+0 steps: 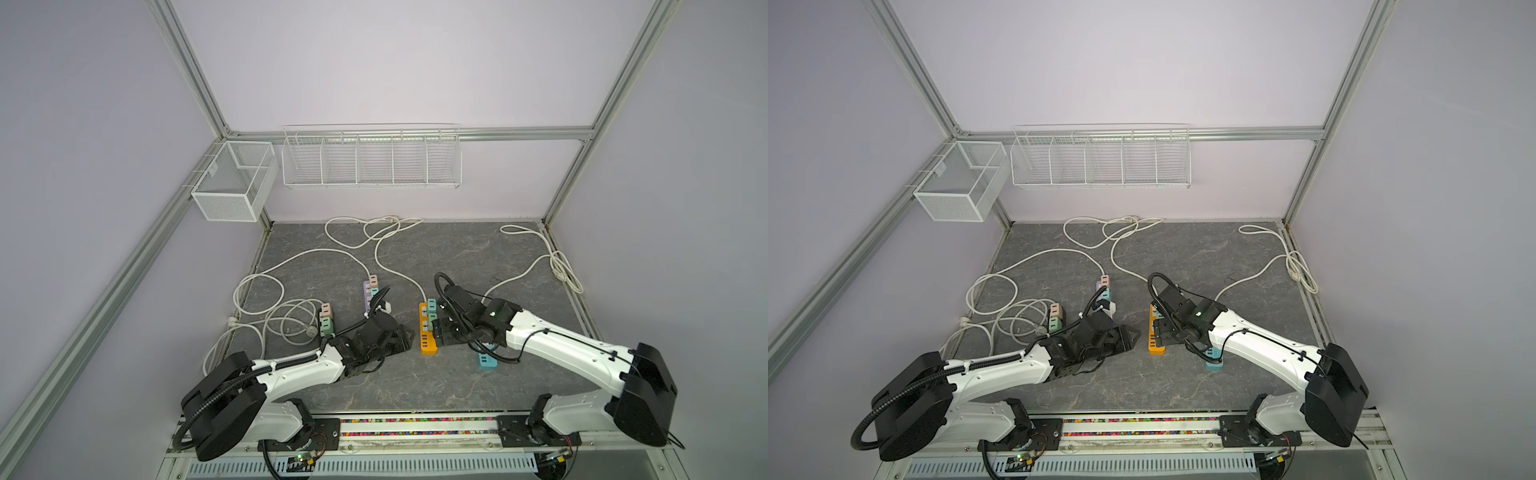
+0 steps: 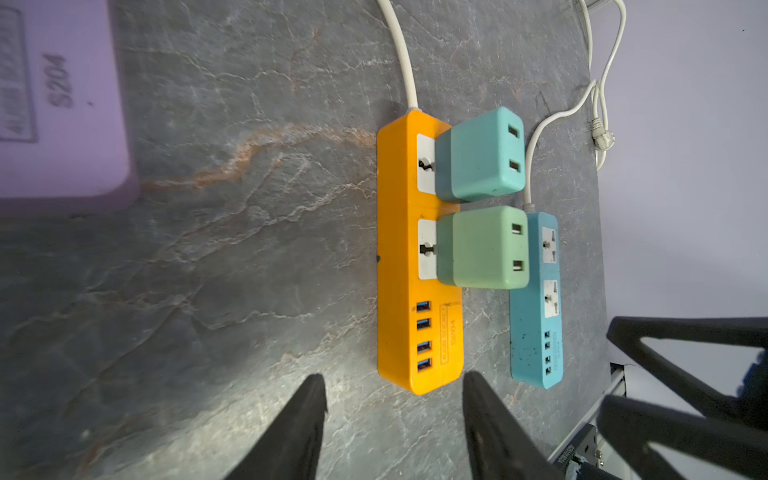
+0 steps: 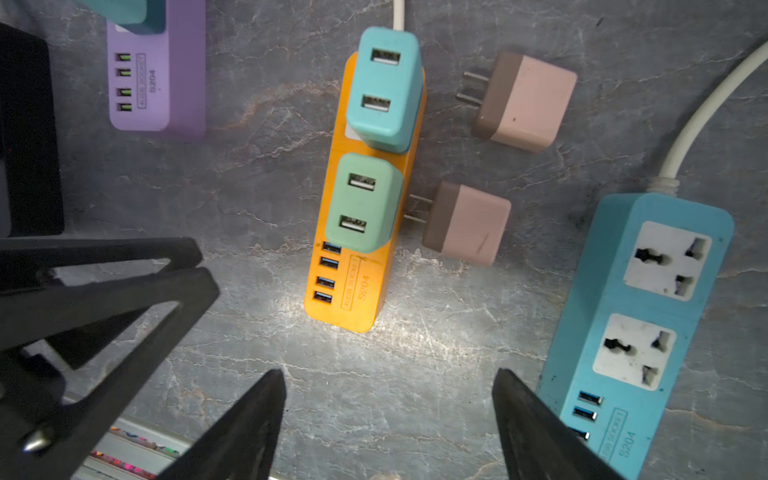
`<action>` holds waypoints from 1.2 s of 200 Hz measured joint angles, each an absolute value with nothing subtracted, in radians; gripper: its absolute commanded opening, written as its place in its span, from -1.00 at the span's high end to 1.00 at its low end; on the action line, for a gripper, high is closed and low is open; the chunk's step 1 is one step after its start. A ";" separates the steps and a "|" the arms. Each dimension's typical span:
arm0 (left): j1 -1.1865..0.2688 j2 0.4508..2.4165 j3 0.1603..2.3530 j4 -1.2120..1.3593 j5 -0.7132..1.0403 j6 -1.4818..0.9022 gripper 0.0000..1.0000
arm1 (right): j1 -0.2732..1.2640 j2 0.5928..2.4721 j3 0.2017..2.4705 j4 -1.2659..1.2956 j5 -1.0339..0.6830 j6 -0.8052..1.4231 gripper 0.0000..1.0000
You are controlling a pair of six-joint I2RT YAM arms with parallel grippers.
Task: Pull the plug off the socket
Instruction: 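Move right gripper over mint plug on orange strip while left gripper reaches orange strip, then pin the orange strip with left gripper while right gripper closes on mint plug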
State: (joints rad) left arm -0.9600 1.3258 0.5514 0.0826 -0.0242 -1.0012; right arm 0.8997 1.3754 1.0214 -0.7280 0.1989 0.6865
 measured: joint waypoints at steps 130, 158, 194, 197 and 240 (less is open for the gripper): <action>-0.952 1.514 0.577 0.237 0.001 -1.048 -0.03 | 0.926 1.573 1.118 -0.699 0.326 0.779 -0.25; -0.948 1.548 0.596 0.257 0.001 -1.058 -0.02 | 0.926 1.613 1.142 -0.691 0.332 0.779 -0.17; -0.943 1.568 0.599 0.274 0.002 -1.061 -0.01 | 0.926 1.657 1.162 -0.681 0.333 0.778 -0.12; -0.943 1.571 0.599 0.276 0.002 -1.061 0.00 | 0.926 1.660 1.164 -0.680 0.334 0.778 -0.11; -0.941 1.631 0.618 0.304 0.026 -1.082 0.03 | 0.924 1.704 1.181 -0.675 0.336 0.778 -0.02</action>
